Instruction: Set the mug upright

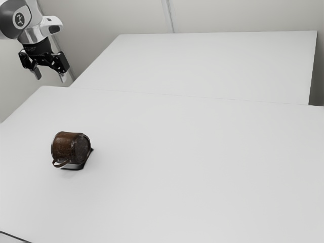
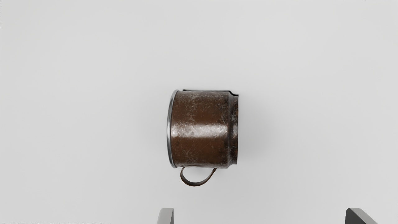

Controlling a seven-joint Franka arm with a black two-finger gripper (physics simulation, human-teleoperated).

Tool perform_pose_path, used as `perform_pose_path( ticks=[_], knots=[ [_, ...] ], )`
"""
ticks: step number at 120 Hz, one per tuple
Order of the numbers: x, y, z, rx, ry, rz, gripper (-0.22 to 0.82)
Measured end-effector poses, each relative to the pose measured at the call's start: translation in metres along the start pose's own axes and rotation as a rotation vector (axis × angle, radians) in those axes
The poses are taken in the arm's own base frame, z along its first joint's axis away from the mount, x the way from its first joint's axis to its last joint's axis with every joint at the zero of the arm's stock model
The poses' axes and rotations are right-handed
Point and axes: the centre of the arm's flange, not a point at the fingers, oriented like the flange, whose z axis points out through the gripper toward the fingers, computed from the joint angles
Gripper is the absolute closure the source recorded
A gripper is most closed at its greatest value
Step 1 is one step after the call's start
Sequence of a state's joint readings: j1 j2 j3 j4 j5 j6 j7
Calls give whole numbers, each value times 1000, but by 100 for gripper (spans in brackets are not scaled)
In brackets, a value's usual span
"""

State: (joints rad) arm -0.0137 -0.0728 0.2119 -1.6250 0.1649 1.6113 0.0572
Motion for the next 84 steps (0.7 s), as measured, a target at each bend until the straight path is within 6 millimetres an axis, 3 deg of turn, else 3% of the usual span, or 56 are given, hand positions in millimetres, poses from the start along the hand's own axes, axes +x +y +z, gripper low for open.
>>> perform_pose_path(
  ticks=[24,42,67,84],
  knots=[
    [-2,-10,2,-1,-3,-47,0],
    [-13,-68,24,-94,-39,-196,0],
    [-17,-178,125,-319,-163,-468,0],
    [4,-193,190,-445,-215,-488,0]
  ],
)
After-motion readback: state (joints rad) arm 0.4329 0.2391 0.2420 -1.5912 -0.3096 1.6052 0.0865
